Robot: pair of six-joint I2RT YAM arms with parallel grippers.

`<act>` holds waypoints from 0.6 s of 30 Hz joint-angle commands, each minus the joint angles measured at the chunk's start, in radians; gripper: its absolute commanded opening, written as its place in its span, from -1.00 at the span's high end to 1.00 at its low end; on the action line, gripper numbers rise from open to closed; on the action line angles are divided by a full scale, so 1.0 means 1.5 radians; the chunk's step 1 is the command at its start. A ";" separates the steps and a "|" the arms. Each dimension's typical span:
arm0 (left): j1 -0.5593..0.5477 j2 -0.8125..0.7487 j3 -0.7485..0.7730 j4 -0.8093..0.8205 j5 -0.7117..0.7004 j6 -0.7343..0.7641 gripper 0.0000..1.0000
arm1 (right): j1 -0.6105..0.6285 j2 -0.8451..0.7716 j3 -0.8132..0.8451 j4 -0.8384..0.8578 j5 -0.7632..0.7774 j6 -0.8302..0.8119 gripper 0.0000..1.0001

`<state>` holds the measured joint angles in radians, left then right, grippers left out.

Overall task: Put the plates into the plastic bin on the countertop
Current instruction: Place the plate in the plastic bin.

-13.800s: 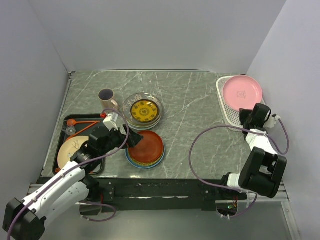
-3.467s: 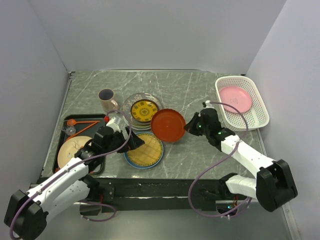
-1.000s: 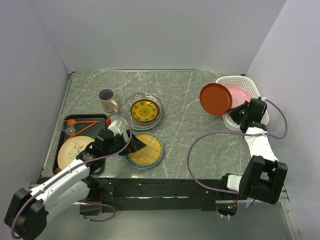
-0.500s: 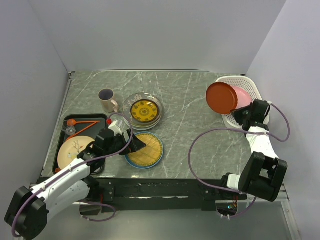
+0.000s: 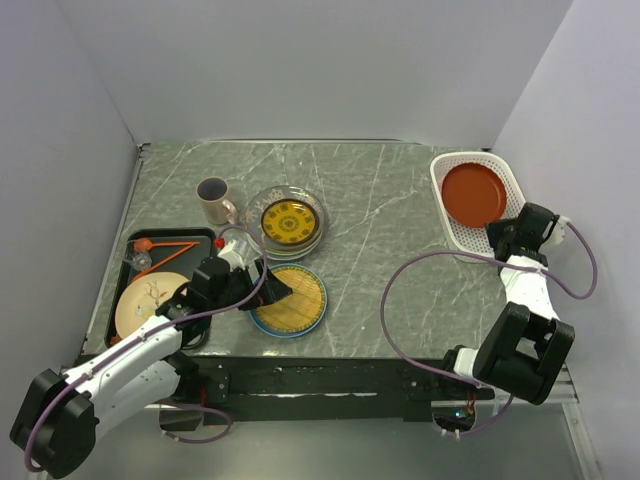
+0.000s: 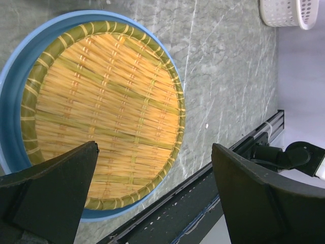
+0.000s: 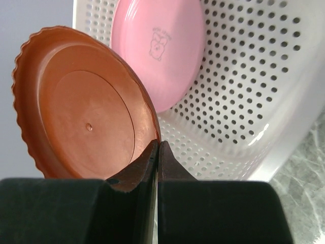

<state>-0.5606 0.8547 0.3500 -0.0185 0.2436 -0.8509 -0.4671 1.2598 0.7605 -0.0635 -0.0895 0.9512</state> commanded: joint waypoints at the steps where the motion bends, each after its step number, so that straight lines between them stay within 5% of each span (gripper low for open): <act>1: -0.001 0.006 0.026 0.027 0.010 0.017 -0.99 | -0.011 -0.005 0.030 0.016 0.012 0.020 1.00; 18: -0.001 0.008 0.016 0.030 0.008 0.026 -0.99 | -0.018 0.039 0.054 0.004 0.055 0.052 1.00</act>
<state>-0.5606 0.8639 0.3500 -0.0189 0.2462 -0.8425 -0.4835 1.2736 0.7689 -0.0700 -0.0391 1.0100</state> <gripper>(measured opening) 0.994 0.050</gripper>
